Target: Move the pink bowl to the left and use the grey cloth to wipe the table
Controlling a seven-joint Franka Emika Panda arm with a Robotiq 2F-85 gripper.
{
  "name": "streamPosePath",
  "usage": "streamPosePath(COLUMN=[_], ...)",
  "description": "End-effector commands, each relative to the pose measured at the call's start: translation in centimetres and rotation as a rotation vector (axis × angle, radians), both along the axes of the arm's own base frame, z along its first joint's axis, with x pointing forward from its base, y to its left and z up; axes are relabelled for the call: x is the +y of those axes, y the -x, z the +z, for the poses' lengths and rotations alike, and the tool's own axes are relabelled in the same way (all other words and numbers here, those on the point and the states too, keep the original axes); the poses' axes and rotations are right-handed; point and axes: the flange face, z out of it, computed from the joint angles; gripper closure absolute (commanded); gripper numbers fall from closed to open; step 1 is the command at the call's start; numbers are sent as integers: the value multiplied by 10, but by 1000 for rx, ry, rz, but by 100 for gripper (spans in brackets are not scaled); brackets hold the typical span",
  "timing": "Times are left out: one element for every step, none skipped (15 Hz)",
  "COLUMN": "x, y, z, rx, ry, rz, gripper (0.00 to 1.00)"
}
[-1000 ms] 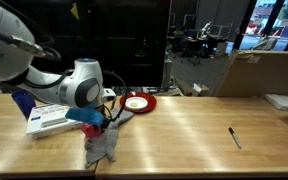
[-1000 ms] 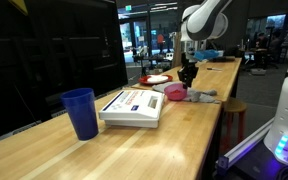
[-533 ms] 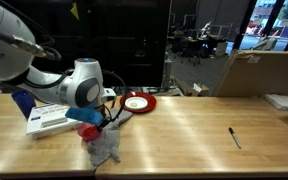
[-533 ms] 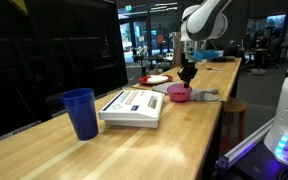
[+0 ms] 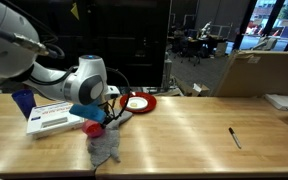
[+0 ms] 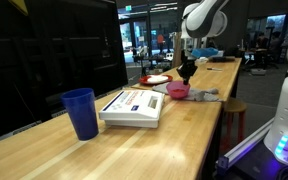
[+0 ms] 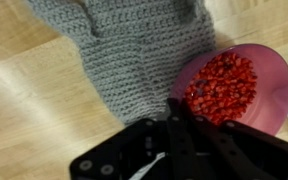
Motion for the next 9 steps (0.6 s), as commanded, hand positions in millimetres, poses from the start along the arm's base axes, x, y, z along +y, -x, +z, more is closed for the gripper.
streamPosePath(x=[-28,-38,-49,-61,-72,-86,-99,-111,-125], y=[-21,-29,-36,-43,-49,-56,-61,-65,-72], z=[26,35,43,52,56,60,58,55,50], rx=[-21,-38,-54,-74,-92,-104,-114,-124,-140], ry=[-44,-60,-72,-74,-67,-50,-20,11,66], rz=[-94,-124,-153,-187,-216,-251,-286,-319,-346], gripper=[99,99,99,99,99,99,99,99,99])
